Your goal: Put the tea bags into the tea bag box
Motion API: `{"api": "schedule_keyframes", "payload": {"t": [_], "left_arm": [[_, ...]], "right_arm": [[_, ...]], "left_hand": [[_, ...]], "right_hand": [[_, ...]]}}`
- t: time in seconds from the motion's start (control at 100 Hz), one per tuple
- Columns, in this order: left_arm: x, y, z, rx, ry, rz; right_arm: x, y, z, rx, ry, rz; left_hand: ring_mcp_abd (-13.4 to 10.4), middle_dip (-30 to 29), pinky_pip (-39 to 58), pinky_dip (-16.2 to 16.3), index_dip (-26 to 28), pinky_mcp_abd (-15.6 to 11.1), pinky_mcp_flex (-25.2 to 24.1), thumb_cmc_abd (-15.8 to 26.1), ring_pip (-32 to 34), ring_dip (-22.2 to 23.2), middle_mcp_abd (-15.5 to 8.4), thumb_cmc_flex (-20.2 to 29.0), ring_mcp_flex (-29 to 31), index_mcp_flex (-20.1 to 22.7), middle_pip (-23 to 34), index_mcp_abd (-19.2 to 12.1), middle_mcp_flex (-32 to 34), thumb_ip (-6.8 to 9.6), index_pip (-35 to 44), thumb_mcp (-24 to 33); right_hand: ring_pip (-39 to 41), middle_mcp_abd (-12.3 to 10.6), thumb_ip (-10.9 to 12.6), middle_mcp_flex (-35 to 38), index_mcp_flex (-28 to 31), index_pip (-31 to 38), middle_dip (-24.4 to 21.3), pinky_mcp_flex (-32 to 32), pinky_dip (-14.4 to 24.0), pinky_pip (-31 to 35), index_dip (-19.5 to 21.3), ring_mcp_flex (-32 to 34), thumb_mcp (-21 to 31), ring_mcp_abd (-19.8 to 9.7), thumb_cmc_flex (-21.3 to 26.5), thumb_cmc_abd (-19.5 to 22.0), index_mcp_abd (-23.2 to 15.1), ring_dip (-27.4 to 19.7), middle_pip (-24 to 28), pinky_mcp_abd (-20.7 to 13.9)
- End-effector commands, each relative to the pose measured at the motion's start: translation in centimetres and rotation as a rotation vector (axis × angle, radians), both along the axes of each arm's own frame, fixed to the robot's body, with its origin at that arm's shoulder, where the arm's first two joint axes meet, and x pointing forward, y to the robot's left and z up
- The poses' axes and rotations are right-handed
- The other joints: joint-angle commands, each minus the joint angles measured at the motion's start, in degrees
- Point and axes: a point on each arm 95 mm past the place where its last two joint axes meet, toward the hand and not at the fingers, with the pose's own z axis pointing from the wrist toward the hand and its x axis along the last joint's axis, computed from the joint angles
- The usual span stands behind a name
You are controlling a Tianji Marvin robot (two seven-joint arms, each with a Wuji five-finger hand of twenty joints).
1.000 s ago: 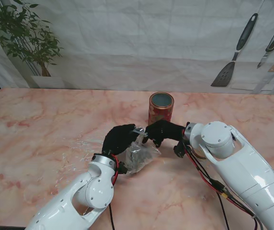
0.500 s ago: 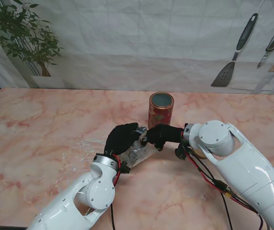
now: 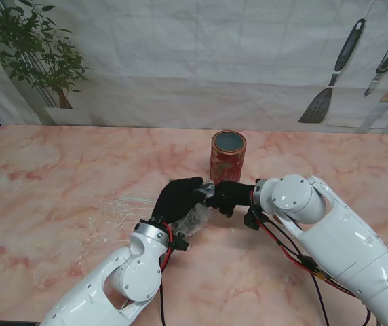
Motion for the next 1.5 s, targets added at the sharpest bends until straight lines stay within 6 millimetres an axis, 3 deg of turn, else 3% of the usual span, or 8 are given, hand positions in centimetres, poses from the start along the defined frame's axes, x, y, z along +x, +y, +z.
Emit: {"api": "schedule_keyframes", "payload": {"t": [0.0, 0.28, 0.72, 0.93, 1.0, 1.21, 1.33, 1.49], "left_arm": [[0.2, -0.2, 0.4, -0.007, 0.005, -0.007], [0.3, -0.6, 0.2, -0.055, 0.005, -0.021], [0.9, -1.1, -0.2, -0.104, 0.011, -0.017], [1.0, -1.3, -0.2, -0.125, 0.010, -0.015], [1.0, -1.4, -0.2, -0.132, 0.005, -0.011], [0.9, -1.3, -0.5, -0.129, 0.020, -0.022], [1.0, -1.2, -0.8, -0.141, 0.033, -0.017], [1.1, -0.9, -0.8, -0.136, 0.038, 0.002]], "right_arm": [[-0.3, 0.4, 0.0, -0.012, -0.009, 0.013], [-0.6, 0.9, -0.2, -0.043, -0.048, 0.018], [-0.8, 1.0, -0.5, -0.043, -0.037, 0.065], [-1.1, 1.0, -0.9, -0.069, -0.048, 0.068], [-1.2, 1.1, -1.1, -0.070, -0.047, 0.062], [-0.8, 0.8, -0.9, 0.031, 0.022, 0.091], [-0.6, 0.3, -0.6, 0.083, 0.057, 0.108], [-0.5, -0.2, -0.4, 0.115, 0.083, 0.129]], "left_hand": [[7.40, -1.12, 18.00, -0.95, 1.90, -2.35, -6.27, 0.04, 29.47, -0.58, -5.42, 2.08, 9.83, 4.18, 0.27, 12.04, 5.20, 1.78, 4.42, 6.25], [7.68, -1.18, 18.00, -1.02, 1.91, -2.17, -6.28, 0.02, 29.33, -0.68, -5.52, 2.08, 9.83, 4.23, 0.27, 12.09, 5.27, 1.78, 4.44, 6.26], [8.72, -2.47, 18.00, -5.95, 1.81, -0.13, -6.85, 0.02, 26.59, -2.07, -4.85, 2.05, 9.83, 4.06, -1.06, 12.10, 4.76, 1.70, 4.18, 6.51], [8.92, -2.92, 18.00, -7.94, 1.80, 0.36, -7.01, -0.03, 26.01, -2.45, -4.67, 2.09, 9.82, 3.99, -1.22, 12.15, 4.67, 1.68, 4.13, 6.58], [8.92, -2.97, 18.00, -8.16, 1.81, 0.37, -7.02, 0.01, 25.98, -2.48, -4.72, 2.07, 9.82, 3.98, -1.16, 12.15, 4.74, 1.67, 4.14, 6.59], [8.96, -3.12, 18.00, -8.52, 1.80, 0.38, -7.03, 0.03, 25.77, -2.66, -4.53, 2.06, 9.81, 4.05, -1.19, 12.18, 4.63, 1.66, 4.16, 6.56], [10.67, -4.53, 18.00, -12.42, 1.71, 2.27, -7.56, 0.35, 22.58, -4.32, -3.32, 2.33, 9.79, 3.67, -2.95, 11.83, 3.89, 1.60, 3.82, 6.02], [11.90, -6.00, 17.41, -15.50, 1.75, 3.47, -7.95, 0.68, 19.80, -5.74, -2.19, 2.85, 9.73, 3.22, -4.37, 11.64, 3.20, 1.58, 3.60, 5.10]], "right_hand": [[1.69, -1.47, 1.20, 0.33, 1.26, -1.07, 1.25, 0.39, 0.51, 1.66, 0.82, 1.47, -0.06, -1.59, -1.29, -3.46, 0.47, 0.75, 1.52, -0.45], [1.33, -2.07, -0.92, -0.83, 4.74, 2.05, 2.46, 1.02, -0.10, 1.15, 4.35, 1.11, 8.14, -2.82, -5.56, -16.01, 9.99, 0.51, 1.40, -0.58], [-0.25, -1.80, -2.28, -2.94, 3.89, 18.96, 6.05, -0.36, -0.45, -0.68, 17.39, -1.43, 15.47, -2.13, -8.29, -24.06, 8.27, 0.77, 0.95, 0.32], [-0.83, -2.00, -3.44, -3.02, 3.67, 19.43, 4.37, -0.50, -0.13, -1.53, 13.34, -1.63, 11.90, -2.35, 2.24, -23.41, 7.37, -0.21, 0.66, 0.13], [-1.26, -1.82, -1.25, -3.60, 3.38, 19.72, 4.10, -0.60, -0.31, -2.00, 14.69, -2.19, 13.13, -2.19, -0.39, -23.98, 7.78, -0.56, 0.36, 0.24], [-3.29, 0.77, -2.60, -7.37, 1.13, 13.55, 2.63, -3.14, -0.36, -3.34, 14.57, -5.76, 15.42, -0.63, -10.82, -22.92, 10.74, -0.98, -1.15, 0.16], [-3.96, 1.78, -1.98, -8.83, 0.53, 0.47, 0.08, -3.99, -0.04, -4.02, 7.76, -6.90, 12.89, -0.40, -7.67, -20.04, 9.32, -0.83, -1.61, -0.07], [-4.03, 1.97, -1.16, -8.77, 0.81, -2.34, -0.04, -4.67, 0.05, -4.46, 4.99, -7.31, 9.81, -0.02, -4.41, -17.74, 5.85, -0.50, -1.60, -0.08]]}}
